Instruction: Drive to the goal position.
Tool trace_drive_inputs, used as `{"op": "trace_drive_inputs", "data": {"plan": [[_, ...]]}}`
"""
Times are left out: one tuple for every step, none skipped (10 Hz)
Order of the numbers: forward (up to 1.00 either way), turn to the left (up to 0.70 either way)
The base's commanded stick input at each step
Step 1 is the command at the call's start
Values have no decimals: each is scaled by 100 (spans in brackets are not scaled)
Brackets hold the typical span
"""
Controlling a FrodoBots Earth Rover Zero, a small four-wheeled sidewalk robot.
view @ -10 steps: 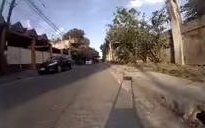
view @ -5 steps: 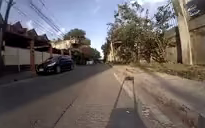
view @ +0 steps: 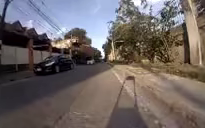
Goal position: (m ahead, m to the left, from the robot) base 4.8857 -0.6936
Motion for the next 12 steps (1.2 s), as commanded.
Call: {"op": "trace_drive_inputs", "data": {"plan": [[79, 0], [79, 0], [79, 0], [79, 0], [79, 0], [80, 0], [85, 0], [88, 0], [94, 0], [97, 0], [98, 0], [99, 0]]}}
